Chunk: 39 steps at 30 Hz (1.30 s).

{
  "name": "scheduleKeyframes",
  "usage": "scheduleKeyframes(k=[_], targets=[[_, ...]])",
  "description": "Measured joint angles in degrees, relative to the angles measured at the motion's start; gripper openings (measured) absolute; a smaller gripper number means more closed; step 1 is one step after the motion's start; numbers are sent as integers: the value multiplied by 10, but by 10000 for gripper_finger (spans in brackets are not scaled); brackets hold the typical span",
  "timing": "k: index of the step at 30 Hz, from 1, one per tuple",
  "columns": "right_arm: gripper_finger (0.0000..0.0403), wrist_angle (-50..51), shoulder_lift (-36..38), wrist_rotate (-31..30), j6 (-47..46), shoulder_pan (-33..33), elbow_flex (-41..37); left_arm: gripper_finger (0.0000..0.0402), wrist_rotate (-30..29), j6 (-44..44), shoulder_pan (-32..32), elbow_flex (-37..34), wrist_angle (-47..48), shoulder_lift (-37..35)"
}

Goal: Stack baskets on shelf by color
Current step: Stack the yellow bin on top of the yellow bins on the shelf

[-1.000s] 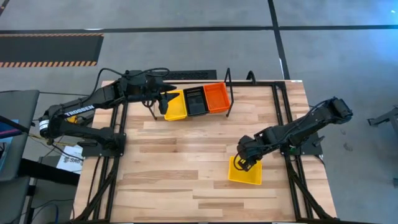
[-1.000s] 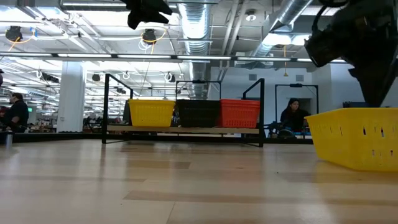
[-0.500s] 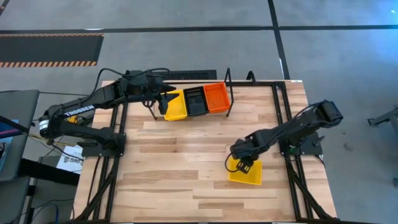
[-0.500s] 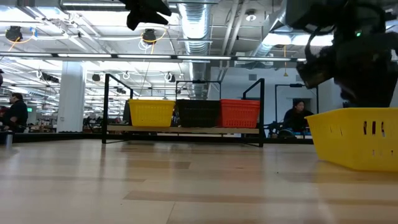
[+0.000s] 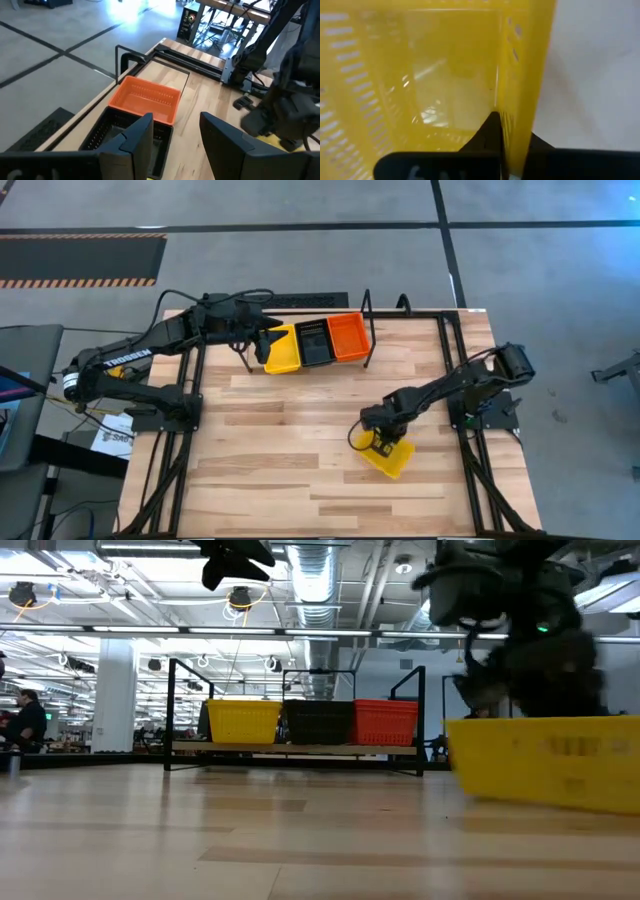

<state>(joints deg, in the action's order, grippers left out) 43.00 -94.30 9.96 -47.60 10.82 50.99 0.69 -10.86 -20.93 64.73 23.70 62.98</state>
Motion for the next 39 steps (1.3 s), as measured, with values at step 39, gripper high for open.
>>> scheduleKeyframes(k=[39], targets=[[1,-237,39,-740,658,-204,382,149,19,-163,40,0,-408,182]])
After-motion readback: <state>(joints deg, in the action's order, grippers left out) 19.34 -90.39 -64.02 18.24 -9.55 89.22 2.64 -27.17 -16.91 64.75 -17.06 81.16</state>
